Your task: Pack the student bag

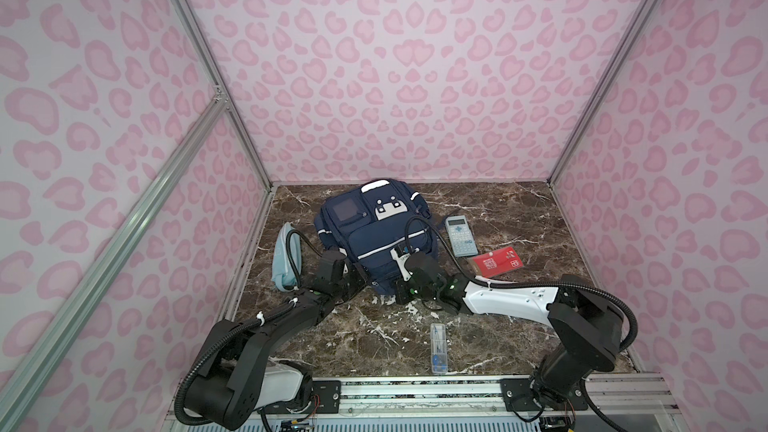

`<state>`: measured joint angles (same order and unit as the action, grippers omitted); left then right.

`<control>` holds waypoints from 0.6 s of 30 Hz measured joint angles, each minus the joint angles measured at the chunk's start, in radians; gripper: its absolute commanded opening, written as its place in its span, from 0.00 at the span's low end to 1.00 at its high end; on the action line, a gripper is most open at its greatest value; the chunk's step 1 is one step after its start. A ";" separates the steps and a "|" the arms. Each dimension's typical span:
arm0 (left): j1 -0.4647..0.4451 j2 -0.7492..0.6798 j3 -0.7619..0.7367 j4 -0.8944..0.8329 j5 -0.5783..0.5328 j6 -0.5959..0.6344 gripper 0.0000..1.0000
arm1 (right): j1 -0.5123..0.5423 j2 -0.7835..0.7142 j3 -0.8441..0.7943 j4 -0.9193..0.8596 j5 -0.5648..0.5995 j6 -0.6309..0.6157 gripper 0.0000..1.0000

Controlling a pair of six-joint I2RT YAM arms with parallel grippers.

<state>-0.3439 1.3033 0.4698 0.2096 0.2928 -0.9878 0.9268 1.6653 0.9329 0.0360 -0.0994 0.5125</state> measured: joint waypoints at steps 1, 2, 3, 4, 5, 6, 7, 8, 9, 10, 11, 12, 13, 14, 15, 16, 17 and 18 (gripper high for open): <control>0.003 0.001 0.000 -0.004 0.008 0.005 0.03 | -0.010 -0.006 -0.008 -0.014 0.005 -0.001 0.00; 0.002 0.003 0.003 -0.007 0.008 0.006 0.03 | -0.013 -0.012 -0.010 -0.024 0.001 -0.006 0.00; -0.002 0.009 0.008 -0.007 0.014 0.008 0.03 | -0.012 -0.018 -0.009 -0.026 -0.008 -0.009 0.00; -0.005 0.013 0.011 -0.006 0.023 0.009 0.03 | -0.009 -0.024 -0.006 -0.027 -0.016 -0.013 0.00; -0.006 0.013 0.012 -0.006 0.029 0.009 0.03 | -0.005 -0.028 0.000 -0.027 -0.020 -0.021 0.00; -0.006 0.013 0.013 -0.007 0.032 0.009 0.03 | -0.005 -0.030 0.009 -0.028 -0.021 -0.027 0.00; -0.006 0.009 0.014 -0.011 0.032 0.010 0.03 | -0.004 -0.030 0.014 -0.026 -0.026 -0.027 0.00; -0.006 0.004 0.016 -0.017 0.033 0.010 0.03 | -0.005 -0.030 0.017 -0.016 -0.041 -0.027 0.03; -0.007 0.002 0.019 -0.020 0.034 0.010 0.03 | -0.001 -0.029 0.017 -0.007 -0.052 -0.027 0.11; -0.009 0.002 0.022 -0.022 0.037 0.009 0.03 | 0.008 -0.027 0.017 0.006 -0.056 -0.025 0.19; -0.011 0.002 0.023 -0.022 0.040 0.008 0.03 | 0.024 -0.022 0.020 0.016 -0.059 -0.020 0.27; -0.013 0.000 0.024 -0.022 0.042 0.005 0.03 | 0.043 -0.013 0.026 0.024 -0.064 -0.021 0.33; -0.016 -0.005 0.024 -0.024 0.042 0.004 0.03 | 0.064 0.001 0.031 0.042 -0.070 -0.023 0.37; -0.019 -0.011 0.027 -0.030 0.040 0.003 0.03 | 0.084 0.016 0.034 0.061 -0.085 -0.022 0.39; -0.024 -0.016 0.032 -0.037 0.038 0.003 0.03 | 0.095 0.029 0.034 0.076 -0.092 -0.017 0.40; -0.029 -0.019 0.038 -0.047 0.037 0.003 0.03 | 0.103 0.043 0.034 0.090 -0.092 -0.005 0.41; -0.033 -0.023 0.041 -0.050 0.037 0.004 0.03 | 0.105 0.057 0.035 0.101 -0.090 0.006 0.42; -0.036 -0.028 0.042 -0.051 0.037 0.004 0.03 | 0.105 0.071 0.038 0.106 -0.084 0.019 0.44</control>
<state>-0.3801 1.2755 0.5121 0.1589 0.3294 -0.9840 1.0321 1.7363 0.9707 0.1421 -0.1833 0.5316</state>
